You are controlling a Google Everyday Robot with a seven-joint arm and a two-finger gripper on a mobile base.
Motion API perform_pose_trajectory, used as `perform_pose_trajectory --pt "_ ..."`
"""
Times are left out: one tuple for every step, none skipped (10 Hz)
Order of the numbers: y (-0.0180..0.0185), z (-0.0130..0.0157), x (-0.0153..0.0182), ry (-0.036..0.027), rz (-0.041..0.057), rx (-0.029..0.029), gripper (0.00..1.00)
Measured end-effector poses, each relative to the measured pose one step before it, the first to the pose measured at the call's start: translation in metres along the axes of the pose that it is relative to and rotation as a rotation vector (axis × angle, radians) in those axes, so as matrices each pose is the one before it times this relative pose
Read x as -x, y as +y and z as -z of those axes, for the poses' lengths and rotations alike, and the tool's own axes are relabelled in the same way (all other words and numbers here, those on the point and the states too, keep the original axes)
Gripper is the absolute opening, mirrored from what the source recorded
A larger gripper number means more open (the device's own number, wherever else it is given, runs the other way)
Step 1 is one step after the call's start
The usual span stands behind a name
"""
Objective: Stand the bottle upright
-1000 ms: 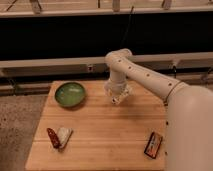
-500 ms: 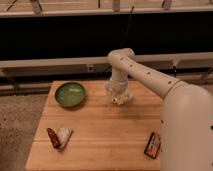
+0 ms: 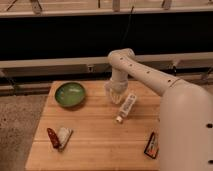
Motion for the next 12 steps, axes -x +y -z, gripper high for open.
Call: perform_pose_trajectory --pt "-0.00036 0.00058 0.00141 0.01039 0.00273 0.00757 0.01" --pt "-0.00059 0.00113 0.00235 0.01154 0.00652 0.00768 0.06" --pt "-0.00026 0.00256 0.00272 0.01308 0.00551 0.00399 0.16" --pt "0.00247 0.00092 0.00158 0.00873 0.00224 0.00476 0.26" --pt "0.003 -0.00029 0.00269 0.00946 0.00857 0.00462 0.36" --pt "0.00388 -0.00114 0.00347 0.00746 0.01444 0.00283 0.44" --pt "0.00616 -0.0012 0.00206 0.01116 0.02118 0.00337 0.54" --pt "0.00785 -0.00239 0.002 0.01177 0.02702 0.00615 0.66" --pt "0.00401 -0.00266 0.00111 0.00579 0.01802 0.00379 0.74" --pt "0.00625 -0.00356 0.00092 0.00647 0.01978 0.0021 0.79" --pt "0.00651 -0.00351 0.00139 0.00586 0.01933 0.00067 0.8" --pt "0.00549 -0.0052 0.00232 0.00619 0.02783 -0.00353 0.8"
